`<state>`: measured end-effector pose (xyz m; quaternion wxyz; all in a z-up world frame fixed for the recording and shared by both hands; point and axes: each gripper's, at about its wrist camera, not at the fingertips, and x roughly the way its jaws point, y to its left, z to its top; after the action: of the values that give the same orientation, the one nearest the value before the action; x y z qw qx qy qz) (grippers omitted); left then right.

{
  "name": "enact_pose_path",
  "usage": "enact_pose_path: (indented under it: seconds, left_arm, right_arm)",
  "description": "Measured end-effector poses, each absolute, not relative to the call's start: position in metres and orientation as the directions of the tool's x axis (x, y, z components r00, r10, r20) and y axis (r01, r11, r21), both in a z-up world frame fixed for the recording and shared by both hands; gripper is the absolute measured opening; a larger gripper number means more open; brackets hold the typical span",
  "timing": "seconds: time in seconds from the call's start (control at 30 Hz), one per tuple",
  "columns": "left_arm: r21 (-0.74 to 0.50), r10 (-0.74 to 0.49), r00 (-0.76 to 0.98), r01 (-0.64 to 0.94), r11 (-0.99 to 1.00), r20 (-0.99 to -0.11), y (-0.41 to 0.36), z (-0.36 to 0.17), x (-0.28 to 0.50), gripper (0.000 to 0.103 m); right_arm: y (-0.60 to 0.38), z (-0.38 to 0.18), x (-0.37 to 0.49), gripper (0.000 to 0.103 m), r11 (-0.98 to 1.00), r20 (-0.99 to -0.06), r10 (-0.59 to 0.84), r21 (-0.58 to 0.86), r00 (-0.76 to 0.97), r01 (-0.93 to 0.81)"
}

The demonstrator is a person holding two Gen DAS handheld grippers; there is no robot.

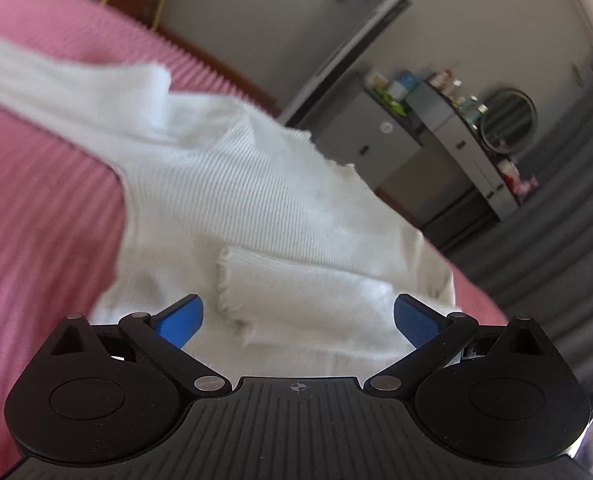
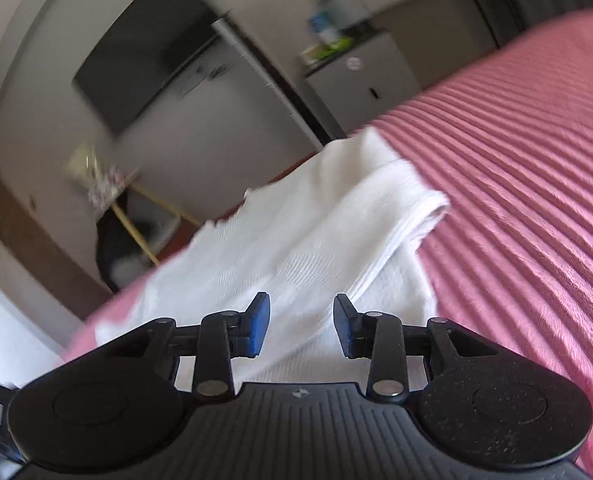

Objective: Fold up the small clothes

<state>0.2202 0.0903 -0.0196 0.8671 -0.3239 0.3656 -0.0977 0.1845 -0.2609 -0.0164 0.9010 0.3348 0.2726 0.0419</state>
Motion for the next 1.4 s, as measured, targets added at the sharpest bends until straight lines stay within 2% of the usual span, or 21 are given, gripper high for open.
enact_pose_path:
  seconds: [0.13, 0.23, 0.3, 0.37, 0.4, 0.5, 0.53, 0.6, 0.7, 0.8, 0.87, 0.97, 1.07, 1.13, 1.2, 1.23, 1.27, 1.3, 1.33, 1.4]
  left_arm:
    - [-0.68, -0.468, 0.654, -0.098, 0.727, -0.594, 0.081, -0.04, 0.246, 0.103]
    - [-0.662, -0.452, 0.641, -0.12, 0.74, -0.621, 0.072, -0.048, 0.254, 0.095]
    - [-0.647, -0.448, 0.637, -0.106, 0.755, -0.627, 0.068, -0.047, 0.26, 0.073]
    - [-0.637, -0.439, 0.633, -0.112, 0.763, -0.637, 0.067, -0.045, 0.264, 0.062]
    - [-0.635, -0.439, 0.633, -0.111, 0.764, -0.638, 0.066, -0.044, 0.266, 0.048]
    - [-0.629, -0.445, 0.631, -0.089, 0.772, -0.636, 0.063, -0.036, 0.271, 0.023]
    - [-0.619, -0.441, 0.636, -0.075, 0.782, -0.633, 0.06, -0.031, 0.273, 0.018]
    - [-0.573, -0.409, 0.663, -0.037, 0.819, -0.627, 0.057, -0.014, 0.275, 0.015]
    - [-0.516, -0.374, 0.718, 0.024, 0.856, -0.588, 0.053, 0.018, 0.278, 0.014]
    - [-0.461, -0.325, 0.806, 0.074, 0.884, -0.495, 0.055, 0.053, 0.277, 0.014]
    - [-0.442, -0.304, 0.844, 0.089, 0.892, -0.442, 0.062, 0.071, 0.273, 0.014]
    - [-0.387, -0.252, 0.875, 0.082, 0.919, -0.413, 0.075, 0.075, 0.265, 0.015]
    - [-0.305, -0.169, 0.837, 0.002, 0.952, -0.521, 0.082, 0.046, 0.27, 0.016]
    - [-0.241, -0.105, 0.782, -0.06, 0.969, -0.615, 0.087, 0.016, 0.273, 0.016]
    - [-0.228, -0.091, 0.724, -0.094, 0.969, -0.684, 0.091, -0.009, 0.27, 0.014]
    - [-0.235, -0.1, 0.709, -0.095, 0.967, -0.698, 0.094, -0.017, 0.267, 0.016]
    - [-0.24, -0.102, 0.708, -0.097, 0.966, -0.699, 0.095, -0.021, 0.262, 0.021]
    - [-0.254, -0.11, 0.716, -0.097, 0.962, -0.69, 0.097, -0.022, 0.258, 0.03]
    - [-0.28, -0.124, 0.725, -0.098, 0.955, -0.678, 0.1, -0.021, 0.254, 0.036]
    - [-0.349, -0.148, 0.758, -0.111, 0.931, -0.636, 0.107, -0.018, 0.249, 0.059]
  right_arm:
    - [-0.297, -0.037, 0.193, 0.035, 0.679, -0.434, 0.243, 0.715, 0.868, 0.168]
    - [-0.317, -0.057, 0.2, 0.035, 0.559, -0.4, 0.266, 0.805, 0.877, 0.198]
    - [-0.319, -0.069, 0.21, 0.035, 0.498, -0.364, 0.274, 0.846, 0.89, 0.192]
    - [-0.323, -0.079, 0.216, 0.035, 0.459, -0.326, 0.276, 0.871, 0.904, 0.174]
    - [-0.324, -0.083, 0.22, 0.033, 0.447, -0.318, 0.277, 0.878, 0.907, 0.171]
    - [-0.33, -0.091, 0.222, 0.016, 0.434, -0.283, 0.285, 0.89, 0.916, 0.139]
    - [-0.33, -0.09, 0.221, 0.009, 0.433, -0.279, 0.289, 0.891, 0.916, 0.134]
    - [-0.332, -0.086, 0.219, 0.008, 0.43, -0.257, 0.292, 0.896, 0.921, 0.114]
    - [-0.332, -0.075, 0.22, 0.007, 0.401, -0.176, 0.311, 0.915, 0.934, 0.039]
    - [-0.333, -0.073, 0.22, 0.007, 0.348, -0.059, 0.36, 0.934, 0.931, -0.075]
    - [-0.33, -0.073, 0.227, 0.007, 0.341, -0.047, 0.432, 0.933, 0.901, -0.115]
    - [-0.314, -0.072, 0.241, 0.007, 0.502, -0.237, 0.464, 0.864, 0.853, -0.034]
    - [-0.296, -0.078, 0.265, 0.008, 0.651, -0.48, 0.483, 0.756, 0.732, 0.066]
    - [-0.292, -0.078, 0.267, 0.008, 0.687, -0.502, 0.471, 0.725, 0.726, 0.055]
    - [-0.297, -0.075, 0.268, 0.018, 0.66, -0.475, 0.478, 0.749, 0.739, 0.055]
    - [-0.301, -0.075, 0.265, 0.03, 0.636, -0.448, 0.474, 0.77, 0.758, 0.056]
    - [-0.306, -0.076, 0.262, 0.042, 0.614, -0.42, 0.458, 0.787, 0.784, 0.064]
    - [-0.31, -0.078, 0.261, 0.046, 0.594, -0.399, 0.443, 0.801, 0.803, 0.07]
    - [-0.313, -0.081, 0.262, 0.047, 0.574, -0.384, 0.439, 0.816, 0.812, 0.076]
    - [-0.317, -0.089, 0.265, 0.047, 0.535, -0.367, 0.434, 0.84, 0.823, 0.092]
